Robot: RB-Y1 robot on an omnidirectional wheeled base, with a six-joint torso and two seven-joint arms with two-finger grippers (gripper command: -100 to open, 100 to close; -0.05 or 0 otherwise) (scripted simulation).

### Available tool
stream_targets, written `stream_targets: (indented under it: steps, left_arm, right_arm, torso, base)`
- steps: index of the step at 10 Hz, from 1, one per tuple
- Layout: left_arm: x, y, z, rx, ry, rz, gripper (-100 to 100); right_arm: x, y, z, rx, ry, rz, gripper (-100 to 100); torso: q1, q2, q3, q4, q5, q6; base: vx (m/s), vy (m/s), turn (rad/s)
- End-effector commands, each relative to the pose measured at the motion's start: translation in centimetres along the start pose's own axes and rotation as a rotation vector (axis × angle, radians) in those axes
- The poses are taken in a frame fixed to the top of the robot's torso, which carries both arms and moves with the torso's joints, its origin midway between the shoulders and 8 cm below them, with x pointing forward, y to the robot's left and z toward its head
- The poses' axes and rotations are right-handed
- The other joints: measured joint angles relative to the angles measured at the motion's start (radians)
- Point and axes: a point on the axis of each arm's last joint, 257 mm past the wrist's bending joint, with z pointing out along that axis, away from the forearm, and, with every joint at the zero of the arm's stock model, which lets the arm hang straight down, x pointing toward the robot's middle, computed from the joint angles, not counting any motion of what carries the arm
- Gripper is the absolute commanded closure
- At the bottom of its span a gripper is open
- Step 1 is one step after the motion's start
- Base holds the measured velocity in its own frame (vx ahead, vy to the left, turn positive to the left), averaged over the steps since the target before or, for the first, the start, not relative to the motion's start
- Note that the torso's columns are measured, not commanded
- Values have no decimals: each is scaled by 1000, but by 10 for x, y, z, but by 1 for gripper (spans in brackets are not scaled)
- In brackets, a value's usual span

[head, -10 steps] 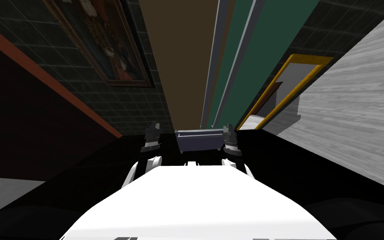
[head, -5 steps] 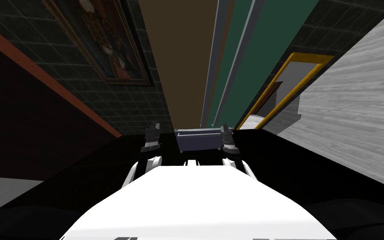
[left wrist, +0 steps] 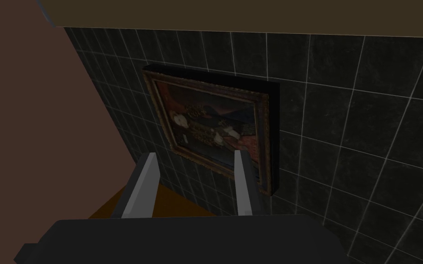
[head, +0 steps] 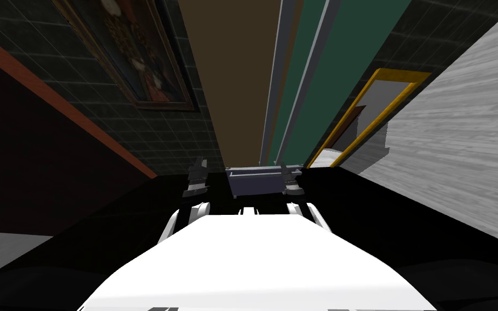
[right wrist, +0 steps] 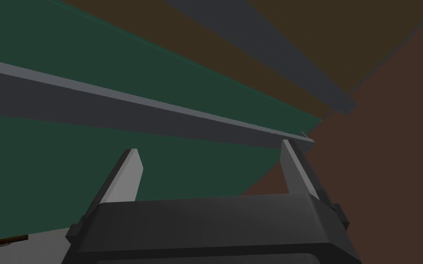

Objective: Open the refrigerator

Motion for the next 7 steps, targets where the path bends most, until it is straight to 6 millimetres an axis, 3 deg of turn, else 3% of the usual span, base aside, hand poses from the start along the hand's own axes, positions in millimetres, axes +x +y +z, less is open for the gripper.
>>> stream_targets:
  steps: [1,7]
  left_arm:
    - [0,0,0,0,0,0,0]
    - [0,0,0,0,0,0,0]
  right_arm:
    - [12,-9,5,13,39,-87,-100]
    - [47,-33,17,40,134,-310,-100]
  torso:
    - [0,0,0,0,0,0]
    - [0,0,0,0,0,0]
  base:
    - [-1,-7,-1]
    - [-2,-7,-5]
